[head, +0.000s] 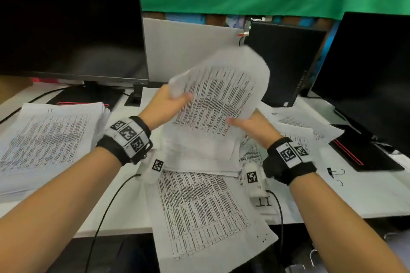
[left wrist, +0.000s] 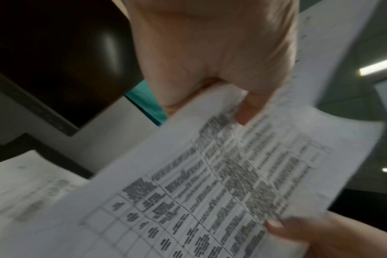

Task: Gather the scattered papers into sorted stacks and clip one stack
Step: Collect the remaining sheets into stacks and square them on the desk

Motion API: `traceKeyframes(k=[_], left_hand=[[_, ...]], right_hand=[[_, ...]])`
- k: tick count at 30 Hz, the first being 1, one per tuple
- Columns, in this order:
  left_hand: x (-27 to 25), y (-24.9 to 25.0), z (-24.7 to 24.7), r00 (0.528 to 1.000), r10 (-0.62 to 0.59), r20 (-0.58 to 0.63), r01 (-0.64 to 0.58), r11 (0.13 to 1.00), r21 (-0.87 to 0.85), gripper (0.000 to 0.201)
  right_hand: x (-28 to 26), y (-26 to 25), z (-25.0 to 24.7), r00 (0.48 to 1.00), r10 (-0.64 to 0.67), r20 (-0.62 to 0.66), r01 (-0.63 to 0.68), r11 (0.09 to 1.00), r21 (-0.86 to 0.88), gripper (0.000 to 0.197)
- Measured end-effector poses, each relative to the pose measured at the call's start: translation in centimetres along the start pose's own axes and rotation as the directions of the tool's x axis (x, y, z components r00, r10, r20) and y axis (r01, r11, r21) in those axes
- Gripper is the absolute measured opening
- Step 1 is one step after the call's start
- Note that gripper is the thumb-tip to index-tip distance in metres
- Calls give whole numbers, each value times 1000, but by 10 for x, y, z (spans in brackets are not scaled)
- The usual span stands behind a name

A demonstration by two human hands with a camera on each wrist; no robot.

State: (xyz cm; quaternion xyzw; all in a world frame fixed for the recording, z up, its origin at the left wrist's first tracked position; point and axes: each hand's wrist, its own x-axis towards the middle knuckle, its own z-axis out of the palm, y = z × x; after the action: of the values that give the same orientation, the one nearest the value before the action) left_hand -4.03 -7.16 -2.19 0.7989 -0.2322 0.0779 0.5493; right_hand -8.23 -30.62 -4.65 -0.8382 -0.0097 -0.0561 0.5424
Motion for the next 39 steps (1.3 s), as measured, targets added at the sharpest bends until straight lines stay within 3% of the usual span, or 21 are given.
traceKeyframes(k=[2,4,6,7,9,12,14,17,18,20,22,23,25,26,27,29,31,33,35,37,39], left_hand=[[8,20,2,973,93,-211,-100,995,-27,20],[12,45,-1,892,242,-381,-298,950,-96,12],[12,61,-6,829,397,-394,-468,878,-100,21],[12,63,-8,833,430,-350,-492,863,-111,30],[10,54,-8,907,361,-217,-398,903,-162,45],[0,19,-1,999,44,-4,-44,970,-238,45],[-4,-15,2,974,-146,175,158,986,-54,44],[-3,-44,10,892,-284,351,226,954,198,49],[0,-45,13,913,-263,313,208,958,198,46],[3,-38,17,984,-151,90,146,987,60,37],[4,-33,17,991,-83,-106,62,980,-187,42],[4,-36,17,991,-98,-89,74,966,-248,53],[0,-45,21,972,-188,143,205,972,-114,71],[-4,-48,24,928,-246,279,251,968,20,67],[-4,-54,25,904,-285,317,264,958,109,57],[0,-63,25,945,-280,170,269,959,85,44],[3,-70,21,948,-318,-12,317,947,-44,54],[4,-80,24,911,-403,-88,404,915,-5,66],[0,-92,34,854,-508,-114,519,845,130,54],[-8,-103,44,766,-630,-127,631,699,336,63],[-10,-111,50,693,-706,-149,695,597,400,75]], right_hand=[[4,-19,-3,991,-100,-94,115,980,160,31],[7,-36,-5,977,-173,-122,202,936,288,30],[10,-41,-5,962,-192,-193,249,908,337,33],[10,-41,-5,956,-194,-221,263,902,342,34],[10,-32,-1,961,-173,-216,238,916,323,37],[3,-9,10,995,-42,-95,67,961,270,41],[-3,9,17,997,67,-46,-52,961,272,38],[-5,13,26,990,135,-44,-116,947,299,25],[-4,9,26,993,111,-49,-89,940,329,26],[3,-2,25,998,26,-56,2,895,446,30],[10,-8,21,998,-35,-48,54,858,511,31],[12,-5,21,999,-38,-25,45,871,490,32],[15,9,22,996,41,78,-63,951,303,40],[13,16,24,983,120,139,-146,970,196,42],[14,25,25,965,190,179,-215,968,132,42],[16,33,25,962,234,137,-255,954,158,42],[20,36,23,976,219,-11,-210,949,234,43],[24,42,25,970,228,-88,-210,962,174,43],[32,58,32,952,297,-73,-301,953,-45,47],[48,91,39,918,396,-31,-388,879,-279,64],[51,95,47,906,423,-19,-410,865,-290,74]])
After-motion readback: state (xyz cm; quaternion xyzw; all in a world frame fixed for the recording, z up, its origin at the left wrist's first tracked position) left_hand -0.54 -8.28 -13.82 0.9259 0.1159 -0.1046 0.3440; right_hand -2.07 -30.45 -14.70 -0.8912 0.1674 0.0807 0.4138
